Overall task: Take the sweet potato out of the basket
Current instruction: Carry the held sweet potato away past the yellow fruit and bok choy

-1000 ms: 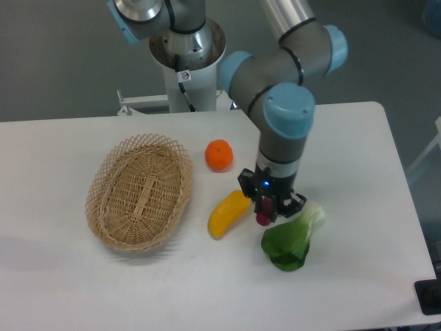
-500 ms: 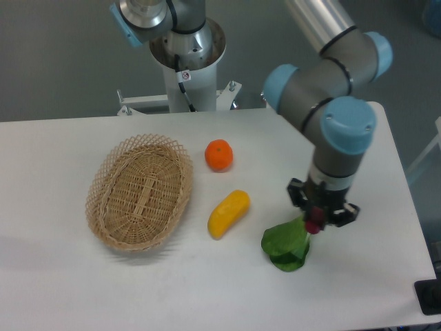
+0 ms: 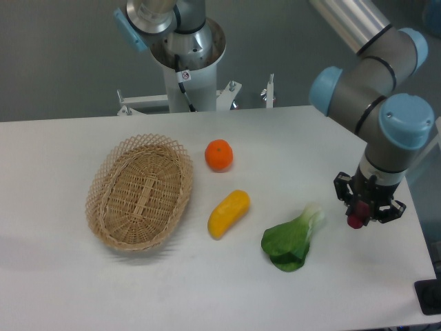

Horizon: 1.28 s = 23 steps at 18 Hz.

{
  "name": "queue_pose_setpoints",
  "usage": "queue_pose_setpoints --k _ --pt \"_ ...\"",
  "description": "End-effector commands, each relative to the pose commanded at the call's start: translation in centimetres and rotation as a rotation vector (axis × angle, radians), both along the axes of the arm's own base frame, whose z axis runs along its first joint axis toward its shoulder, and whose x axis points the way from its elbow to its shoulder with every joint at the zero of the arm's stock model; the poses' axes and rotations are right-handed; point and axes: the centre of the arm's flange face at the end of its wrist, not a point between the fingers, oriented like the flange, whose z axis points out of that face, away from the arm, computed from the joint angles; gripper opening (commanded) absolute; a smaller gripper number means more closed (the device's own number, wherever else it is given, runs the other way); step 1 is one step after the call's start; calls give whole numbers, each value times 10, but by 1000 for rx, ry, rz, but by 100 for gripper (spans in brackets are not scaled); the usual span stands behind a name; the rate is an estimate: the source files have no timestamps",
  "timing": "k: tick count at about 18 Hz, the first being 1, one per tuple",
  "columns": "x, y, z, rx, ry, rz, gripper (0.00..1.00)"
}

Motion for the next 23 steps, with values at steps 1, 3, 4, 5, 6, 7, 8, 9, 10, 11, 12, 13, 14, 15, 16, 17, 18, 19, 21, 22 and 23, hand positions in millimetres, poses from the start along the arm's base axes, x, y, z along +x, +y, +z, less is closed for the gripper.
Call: queue_pose_setpoints --k 1,3,4,5,6,7,8,9,10,11,12,13,14,15,16,17,18,19,21,22,23 --pt "0 0 0 -2 1 -1 6" --pt "0 -1 0 -9 3 -16 6" --pt "0 -1 0 -14 6 -23 7" --pt "-1 -2 0 -20 8 -28 7" --pt "-1 -2 0 -21 11 -33 7" --pt "-1 -2 -1 -23 9 -39 7" --pt "0 -1 -1 -24 8 -46 8" --pt "0 -1 -1 -27 7 -52 8" --pt "-2 -2 -2 -32 8 -53 8" --pt "-2 -1 -2 -32 8 -55 8" --pt "-2 -1 -3 -34 7 -55 8" --pt "-2 -1 -3 -34 7 -53 8" --pt "-2 -1 -3 -34 7 -53 8" --pt "-2 -1 -2 -33 8 -53 8" --pt "-2 -1 -2 -33 8 -53 8" --pt "-2 -1 -2 -37 10 -53 8" --pt "-2 -2 -2 -44 13 -53 8" --pt "-2 -2 -2 -44 13 -53 8" --pt "-2 -2 -2 -44 13 -53 8" --pt "-2 -2 -2 -44 13 -53 8" --pt "-2 -2 -2 -44 13 -52 8"
